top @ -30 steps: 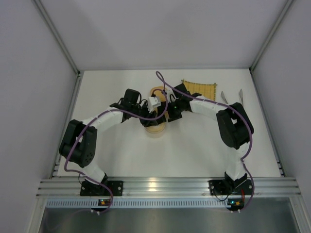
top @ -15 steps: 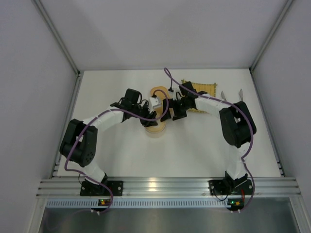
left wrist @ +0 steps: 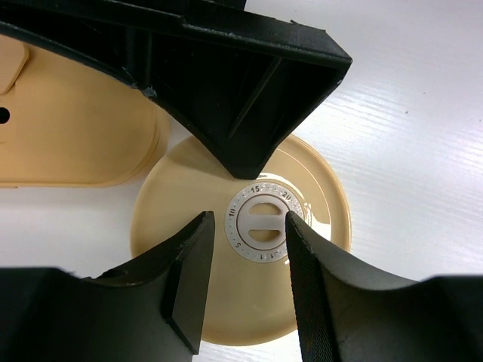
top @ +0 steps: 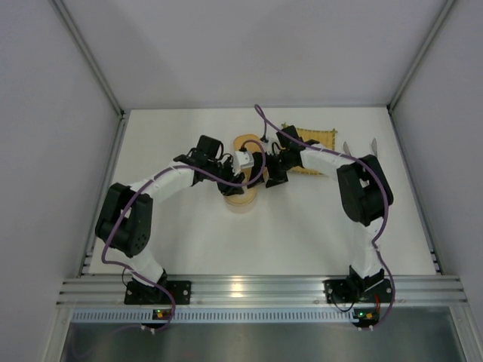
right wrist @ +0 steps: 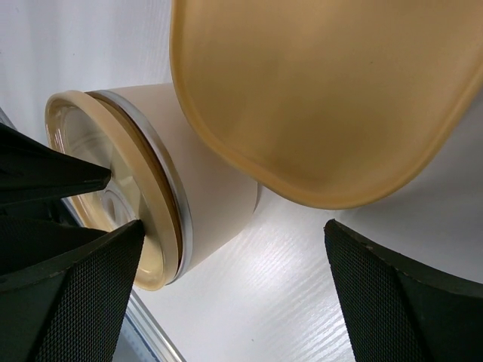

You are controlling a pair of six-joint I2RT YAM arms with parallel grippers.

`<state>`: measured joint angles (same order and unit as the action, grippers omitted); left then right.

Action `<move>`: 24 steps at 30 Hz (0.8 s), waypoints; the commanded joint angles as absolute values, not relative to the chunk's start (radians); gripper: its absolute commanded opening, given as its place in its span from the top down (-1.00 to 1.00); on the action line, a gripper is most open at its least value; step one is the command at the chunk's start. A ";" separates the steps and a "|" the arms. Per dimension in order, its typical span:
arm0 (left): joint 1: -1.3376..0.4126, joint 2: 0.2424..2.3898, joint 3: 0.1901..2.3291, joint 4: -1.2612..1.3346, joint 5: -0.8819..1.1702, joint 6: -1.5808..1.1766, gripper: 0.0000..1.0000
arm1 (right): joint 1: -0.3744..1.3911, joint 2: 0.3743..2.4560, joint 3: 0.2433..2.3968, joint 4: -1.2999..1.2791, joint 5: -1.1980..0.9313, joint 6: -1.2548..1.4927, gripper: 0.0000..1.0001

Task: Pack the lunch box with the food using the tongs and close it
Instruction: Close the box lid on the packing box.

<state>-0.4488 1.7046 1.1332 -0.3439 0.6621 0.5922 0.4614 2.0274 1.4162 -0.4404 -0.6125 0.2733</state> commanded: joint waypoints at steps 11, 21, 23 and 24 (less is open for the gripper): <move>-0.456 1.821 1.092 -0.643 0.400 0.733 0.08 | 0.456 2.115 1.417 -0.545 -0.442 0.227 -0.99; -0.497 1.867 1.083 -0.686 0.414 0.749 0.11 | 0.463 2.122 1.407 -0.591 -0.423 0.184 -0.99; -0.503 1.861 1.069 -0.686 0.414 0.747 0.11 | 0.465 2.114 1.391 -0.589 -0.423 0.181 -0.99; -0.506 1.862 1.065 -0.692 0.416 0.746 0.12 | 0.465 2.111 1.381 -0.588 -0.425 0.175 -0.99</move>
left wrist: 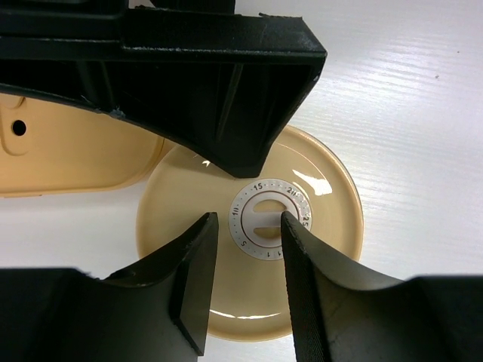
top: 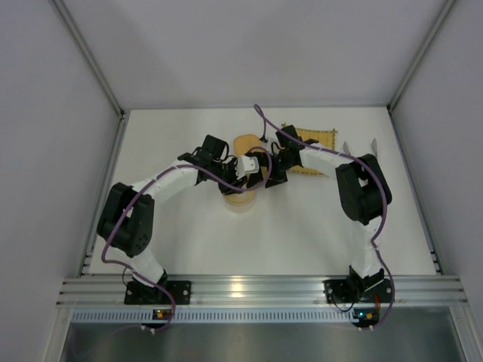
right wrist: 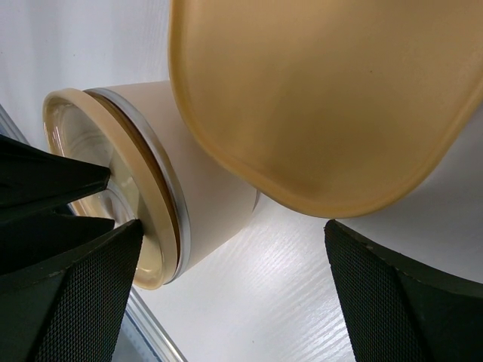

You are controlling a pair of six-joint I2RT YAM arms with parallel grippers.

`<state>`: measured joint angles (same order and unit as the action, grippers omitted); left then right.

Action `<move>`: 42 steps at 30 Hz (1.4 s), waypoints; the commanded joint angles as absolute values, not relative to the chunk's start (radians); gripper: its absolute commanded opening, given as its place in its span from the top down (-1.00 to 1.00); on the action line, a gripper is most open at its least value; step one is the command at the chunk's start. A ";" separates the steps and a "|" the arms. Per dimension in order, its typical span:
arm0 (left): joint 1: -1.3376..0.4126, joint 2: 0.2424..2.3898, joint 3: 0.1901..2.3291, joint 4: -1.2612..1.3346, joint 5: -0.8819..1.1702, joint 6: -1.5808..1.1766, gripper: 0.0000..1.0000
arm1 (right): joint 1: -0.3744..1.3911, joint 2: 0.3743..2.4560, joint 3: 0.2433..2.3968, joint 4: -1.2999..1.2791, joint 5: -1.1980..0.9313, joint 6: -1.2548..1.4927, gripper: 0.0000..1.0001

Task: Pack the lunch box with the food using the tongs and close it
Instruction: Close the box lid on the packing box.

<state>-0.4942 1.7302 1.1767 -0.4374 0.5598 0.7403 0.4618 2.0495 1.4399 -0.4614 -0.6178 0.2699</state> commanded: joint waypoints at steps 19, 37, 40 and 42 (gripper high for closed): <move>-0.526 1.737 1.169 -0.649 0.472 0.539 -0.31 | 0.472 1.999 1.388 -0.580 -0.523 0.129 -0.99; -0.427 1.683 1.356 -0.634 0.486 0.391 -0.12 | 0.457 1.931 1.466 -0.571 -0.604 0.121 -0.97; -0.423 1.690 1.374 -0.638 0.462 0.391 0.00 | 0.456 1.930 1.496 -0.575 -0.598 0.123 -0.96; -0.425 1.697 1.390 -0.649 0.457 0.385 0.02 | 0.456 1.934 1.518 -0.587 -0.594 0.124 -0.96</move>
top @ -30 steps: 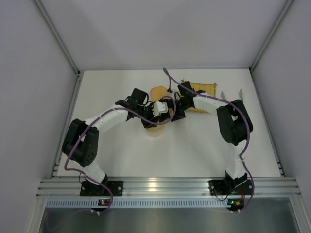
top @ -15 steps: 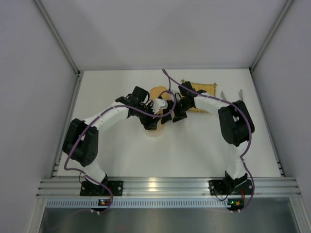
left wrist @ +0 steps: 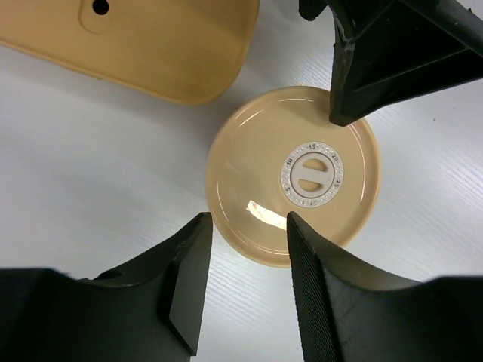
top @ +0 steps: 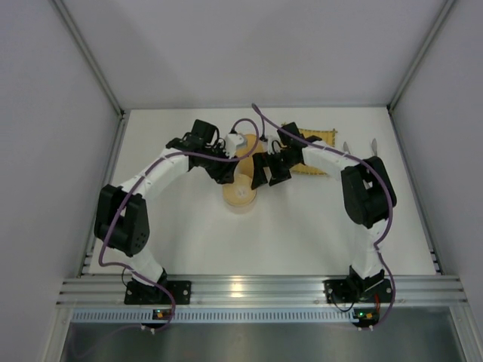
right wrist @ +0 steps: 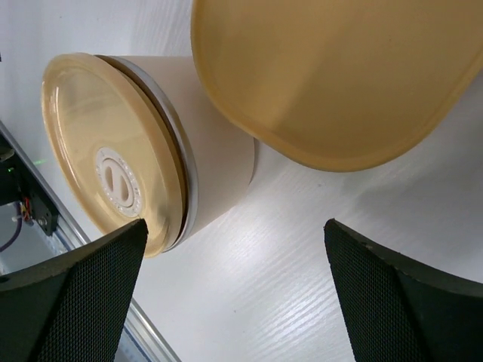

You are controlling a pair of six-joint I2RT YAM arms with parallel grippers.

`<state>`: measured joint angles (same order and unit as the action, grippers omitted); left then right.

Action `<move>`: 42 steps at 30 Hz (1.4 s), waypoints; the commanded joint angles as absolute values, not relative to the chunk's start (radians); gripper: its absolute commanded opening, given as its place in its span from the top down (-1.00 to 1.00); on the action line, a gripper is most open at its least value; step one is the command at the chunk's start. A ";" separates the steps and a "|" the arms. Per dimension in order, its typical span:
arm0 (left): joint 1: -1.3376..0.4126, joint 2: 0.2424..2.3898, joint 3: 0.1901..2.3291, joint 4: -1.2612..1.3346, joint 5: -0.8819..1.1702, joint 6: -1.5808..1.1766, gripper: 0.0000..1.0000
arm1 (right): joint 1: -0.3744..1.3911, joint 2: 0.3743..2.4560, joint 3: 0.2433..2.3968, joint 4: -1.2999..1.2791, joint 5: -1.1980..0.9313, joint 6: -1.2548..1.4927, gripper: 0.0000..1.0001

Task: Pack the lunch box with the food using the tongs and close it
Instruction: Close the box lid on the packing box.

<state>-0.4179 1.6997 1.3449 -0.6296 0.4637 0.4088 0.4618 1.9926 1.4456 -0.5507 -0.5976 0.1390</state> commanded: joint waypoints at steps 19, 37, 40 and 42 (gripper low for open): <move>-0.425 1.830 1.394 -0.588 0.371 0.299 0.45 | 0.453 2.025 1.557 -0.561 -0.580 0.192 -0.91; -0.437 1.832 1.226 -0.535 0.374 0.316 0.83 | 0.457 2.097 1.470 -0.554 -0.535 0.176 -0.68; -0.439 1.824 1.186 -0.525 0.371 0.321 0.92 | 0.459 2.086 1.430 -0.535 -0.528 0.166 -0.68; -0.439 1.815 1.157 -0.515 0.365 0.324 0.93 | 0.459 2.076 1.411 -0.525 -0.519 0.158 -0.68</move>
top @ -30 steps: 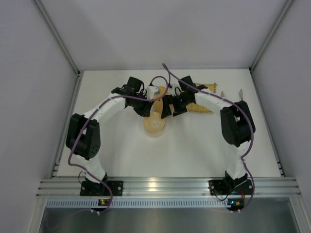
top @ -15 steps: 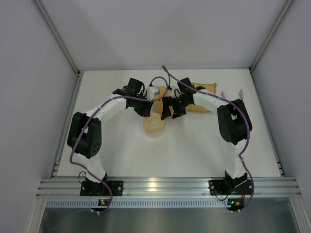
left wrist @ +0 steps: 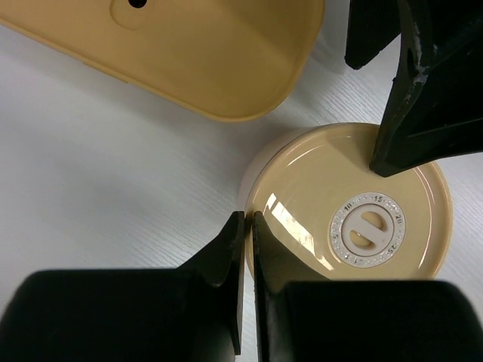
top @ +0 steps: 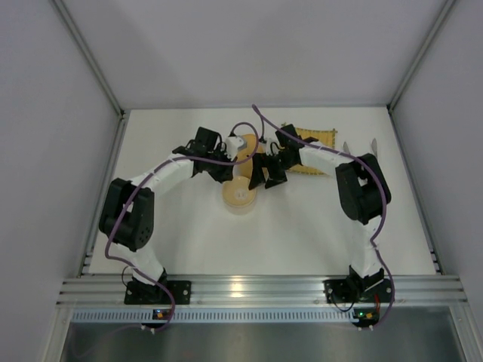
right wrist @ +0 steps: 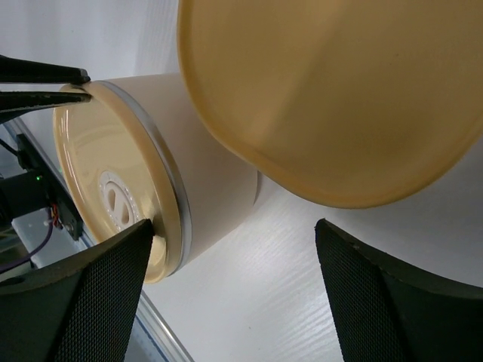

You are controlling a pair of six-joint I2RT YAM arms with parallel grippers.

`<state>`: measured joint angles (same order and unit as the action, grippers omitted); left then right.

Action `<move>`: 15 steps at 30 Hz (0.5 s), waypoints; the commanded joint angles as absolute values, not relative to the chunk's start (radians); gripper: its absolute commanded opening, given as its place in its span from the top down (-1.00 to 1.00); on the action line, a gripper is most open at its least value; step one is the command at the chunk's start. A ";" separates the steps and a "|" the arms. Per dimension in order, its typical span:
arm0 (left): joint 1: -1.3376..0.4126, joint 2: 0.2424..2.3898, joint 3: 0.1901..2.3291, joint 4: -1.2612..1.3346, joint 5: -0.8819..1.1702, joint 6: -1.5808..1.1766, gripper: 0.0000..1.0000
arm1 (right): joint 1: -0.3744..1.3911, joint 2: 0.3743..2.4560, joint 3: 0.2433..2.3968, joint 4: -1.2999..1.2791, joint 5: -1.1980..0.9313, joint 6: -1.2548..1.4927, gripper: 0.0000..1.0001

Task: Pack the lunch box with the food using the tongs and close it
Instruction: Close the box lid on the packing box.

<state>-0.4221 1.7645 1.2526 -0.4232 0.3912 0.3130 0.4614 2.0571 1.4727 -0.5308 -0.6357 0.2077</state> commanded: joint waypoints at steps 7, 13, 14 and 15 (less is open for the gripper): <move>-0.439 1.775 1.105 -0.469 0.344 0.321 0.86 | 0.463 2.065 1.387 -0.497 -0.488 0.138 -0.69; -0.437 1.701 1.121 -0.477 0.374 0.290 0.58 | 0.469 2.028 1.385 -0.494 -0.524 0.132 -0.76; -0.436 1.677 1.138 -0.485 0.382 0.285 0.48 | 0.468 2.020 1.385 -0.492 -0.552 0.129 -0.77; -0.437 1.661 1.146 -0.488 0.387 0.281 0.41 | 0.469 2.008 1.382 -0.489 -0.563 0.129 -0.80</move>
<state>-0.4282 1.6985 1.1625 -0.3485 0.3851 0.3046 0.4625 2.0277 1.4181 -0.4828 -0.6514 0.2005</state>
